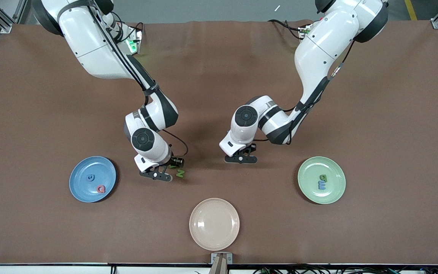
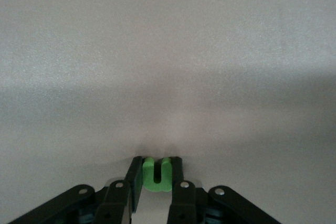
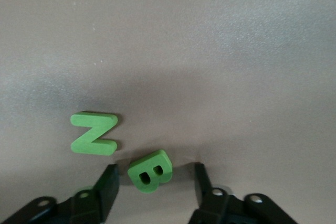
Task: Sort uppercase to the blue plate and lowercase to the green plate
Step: 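Grasp the green B with the right gripper while the left gripper grasps u, then place the B on the blue plate while the left gripper places u on green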
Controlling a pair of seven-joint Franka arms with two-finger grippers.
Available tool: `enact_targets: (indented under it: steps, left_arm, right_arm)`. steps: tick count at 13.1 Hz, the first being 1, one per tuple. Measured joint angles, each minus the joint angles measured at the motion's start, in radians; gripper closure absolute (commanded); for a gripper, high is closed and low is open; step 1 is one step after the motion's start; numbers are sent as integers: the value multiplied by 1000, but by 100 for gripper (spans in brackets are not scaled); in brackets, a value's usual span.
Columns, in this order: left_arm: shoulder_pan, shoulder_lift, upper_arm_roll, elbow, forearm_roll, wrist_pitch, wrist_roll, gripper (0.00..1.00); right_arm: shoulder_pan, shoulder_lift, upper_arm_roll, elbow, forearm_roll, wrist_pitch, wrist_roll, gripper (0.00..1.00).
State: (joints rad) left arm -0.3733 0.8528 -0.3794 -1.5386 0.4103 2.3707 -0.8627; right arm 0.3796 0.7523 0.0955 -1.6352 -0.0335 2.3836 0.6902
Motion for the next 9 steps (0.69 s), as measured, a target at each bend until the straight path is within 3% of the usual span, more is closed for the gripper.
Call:
enact_targets:
  steps: [3, 9]
  left_arm:
    - [35, -5, 5, 9, 0, -6, 0, 99]
    - [236, -69, 6, 28, 2, -45, 100, 100]
  right_arm:
    - [0, -2, -2, 0, 0, -1, 3, 89]
    - [-31, -9, -20, 31, -3, -31, -16, 95]
